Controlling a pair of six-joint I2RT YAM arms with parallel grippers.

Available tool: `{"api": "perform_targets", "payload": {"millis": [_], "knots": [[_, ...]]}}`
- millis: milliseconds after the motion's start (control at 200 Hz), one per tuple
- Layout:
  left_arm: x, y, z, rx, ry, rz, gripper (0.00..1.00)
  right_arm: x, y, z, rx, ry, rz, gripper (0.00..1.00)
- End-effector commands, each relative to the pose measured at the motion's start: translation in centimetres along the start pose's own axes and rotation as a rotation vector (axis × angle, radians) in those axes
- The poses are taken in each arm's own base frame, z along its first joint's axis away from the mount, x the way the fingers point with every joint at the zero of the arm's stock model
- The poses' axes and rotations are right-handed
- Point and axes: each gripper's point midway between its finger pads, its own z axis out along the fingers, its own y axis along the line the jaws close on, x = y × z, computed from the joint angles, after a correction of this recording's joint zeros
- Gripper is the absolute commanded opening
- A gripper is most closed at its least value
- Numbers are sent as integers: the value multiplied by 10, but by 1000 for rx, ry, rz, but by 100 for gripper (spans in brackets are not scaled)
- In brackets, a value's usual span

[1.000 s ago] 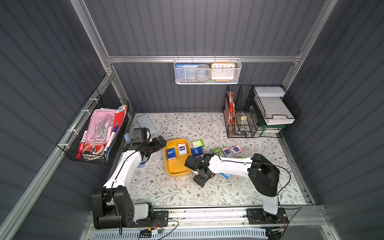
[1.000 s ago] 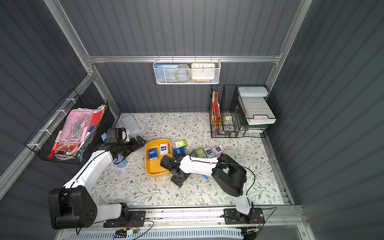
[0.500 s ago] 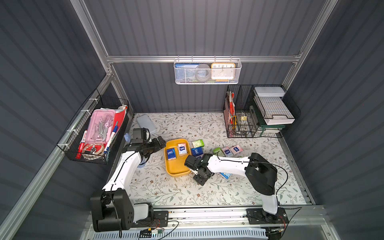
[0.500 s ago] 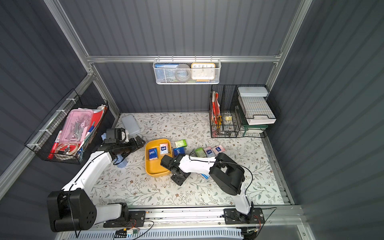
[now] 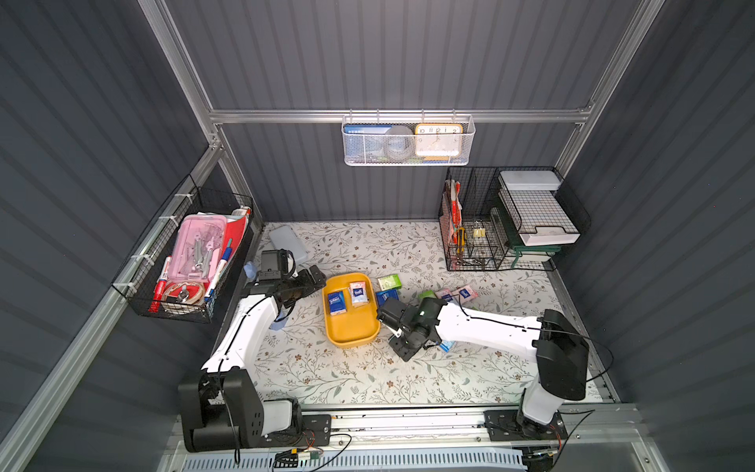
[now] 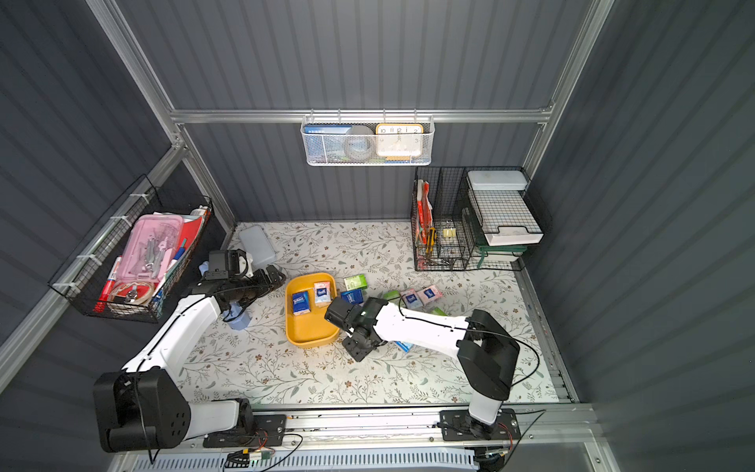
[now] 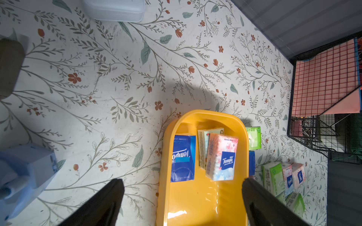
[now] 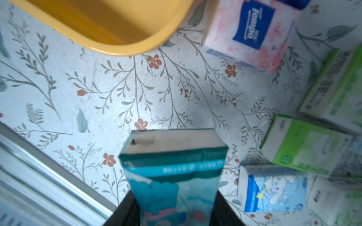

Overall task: Put the pocket tissues into the storage box
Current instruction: Place the pocket tissues in the storage box.

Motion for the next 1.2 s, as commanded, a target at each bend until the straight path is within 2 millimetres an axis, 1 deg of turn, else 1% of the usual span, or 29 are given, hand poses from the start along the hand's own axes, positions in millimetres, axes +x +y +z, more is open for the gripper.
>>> {"api": "perform_targets", "payload": {"millis": [0,75,130,205,315,345,355,430,475,580,755,871,1046,1196], "knots": [[-3,4,3,-21,-15,-10,99,-22,4,-21,-21,-55,92,45],[-3,10,3,-46,-22,-29,99,-45,12,-30,-49,-99,140,45],[-4,13,3,-63,-27,-32,99,-61,19,-32,-72,-118,168,45],[-5,17,3,-86,-32,-36,99,-83,25,-31,-80,-147,215,44],[-4,17,1,-89,-33,-40,99,-112,34,-20,-90,-180,270,44],[-3,18,1,-90,-34,-42,99,-118,33,-17,-85,-189,288,44],[-3,18,1,-90,-34,-42,99,-120,33,-13,-78,-187,297,44],[-2,18,0,-87,-37,-49,99,-135,37,-3,-81,-202,321,44],[-1,17,-1,-83,-40,-53,99,-141,37,7,-75,-202,331,44],[2,16,0,-70,-37,-61,99,-157,41,20,-79,-216,349,44],[6,18,1,-72,-31,-65,99,-187,47,31,-87,-291,366,44],[9,20,0,-82,-22,-66,99,-196,44,40,-66,-289,374,44],[11,23,-4,-95,-26,-64,99,-208,43,46,-56,-312,380,44],[12,24,-7,-102,-29,-64,99,-218,41,55,-52,-322,392,44]]}}
